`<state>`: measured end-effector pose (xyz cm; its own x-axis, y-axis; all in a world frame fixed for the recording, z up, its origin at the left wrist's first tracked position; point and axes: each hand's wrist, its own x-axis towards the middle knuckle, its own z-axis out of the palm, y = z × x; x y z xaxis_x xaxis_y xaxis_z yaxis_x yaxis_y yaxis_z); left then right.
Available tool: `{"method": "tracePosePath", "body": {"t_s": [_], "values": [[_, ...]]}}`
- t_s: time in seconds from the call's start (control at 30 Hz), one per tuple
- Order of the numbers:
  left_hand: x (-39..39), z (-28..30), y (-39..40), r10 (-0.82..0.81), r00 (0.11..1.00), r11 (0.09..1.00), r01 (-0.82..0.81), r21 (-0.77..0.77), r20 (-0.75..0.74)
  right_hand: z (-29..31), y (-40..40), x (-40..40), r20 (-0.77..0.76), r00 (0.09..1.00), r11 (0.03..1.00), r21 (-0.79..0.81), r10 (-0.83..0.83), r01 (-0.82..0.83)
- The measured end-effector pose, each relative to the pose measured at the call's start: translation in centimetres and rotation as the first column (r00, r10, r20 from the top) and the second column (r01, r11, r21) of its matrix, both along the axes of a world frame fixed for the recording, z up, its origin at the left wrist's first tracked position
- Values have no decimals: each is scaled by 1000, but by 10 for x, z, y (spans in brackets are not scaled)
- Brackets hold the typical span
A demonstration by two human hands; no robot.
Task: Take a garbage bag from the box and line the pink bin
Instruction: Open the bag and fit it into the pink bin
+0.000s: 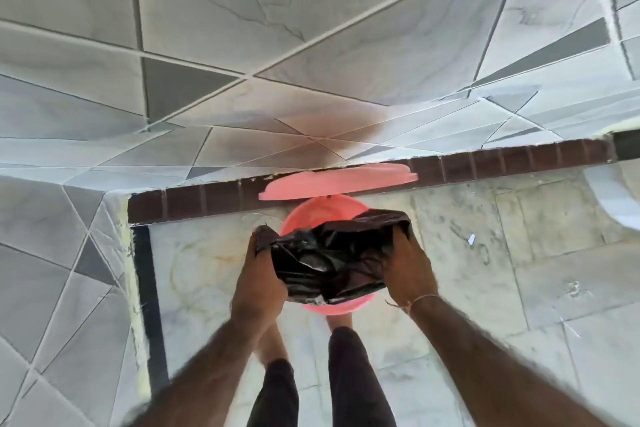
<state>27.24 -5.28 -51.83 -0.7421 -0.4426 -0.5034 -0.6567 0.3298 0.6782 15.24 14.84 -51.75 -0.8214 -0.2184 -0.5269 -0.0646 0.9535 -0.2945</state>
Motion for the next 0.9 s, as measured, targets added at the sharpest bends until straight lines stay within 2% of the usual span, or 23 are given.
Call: {"method": "tracePosePath", "body": {"t_s": [0.07, 0.17, 0.27, 0.33, 0.4, 0.5, 0.63, 0.77, 0.9], "values": [[-6, -10, -9, -30, 999, 996, 28, -83, -29, -13, 3, -10, -71, 997, 1000, -11, -13, 12], [-17, -28, -22, 16, 1000, 997, -16, -80, -8, -33, 17, -31, -209, 978, 1000, -14, 8, -11], [-16, -57, -41, -64, 998, 987, 61, -149, -14, -49, 38, -43, -237, 971, 999, -10, -39, 38], [-3, -74, -42, -140, 990, 979, 137, -149, -6, -58, 51, -40, -197, 979, 997, 41, -56, 65], [20, -85, -30, -141, 987, 983, 148, -110, 71, -67, 67, -28, -128, 991, 990, 125, -42, 58], [58, -95, -3, -50, 976, 993, 72, -96, 211, -86, 93, -1, -31, 1000, 973, 229, -2, 9], [87, -100, 32, 66, 946, 991, -26, -128, 319, -109, 117, 30, 108, 993, 950, 312, -56, 20], [102, -125, 46, 100, 882, 991, -48, -122, 461, -136, 126, 46, 152, 986, 941, 338, -74, 19], [100, -162, 37, 77, 868, 994, -27, -108, 491, -165, 126, 47, 153, 986, 936, 351, -67, 9]]}}
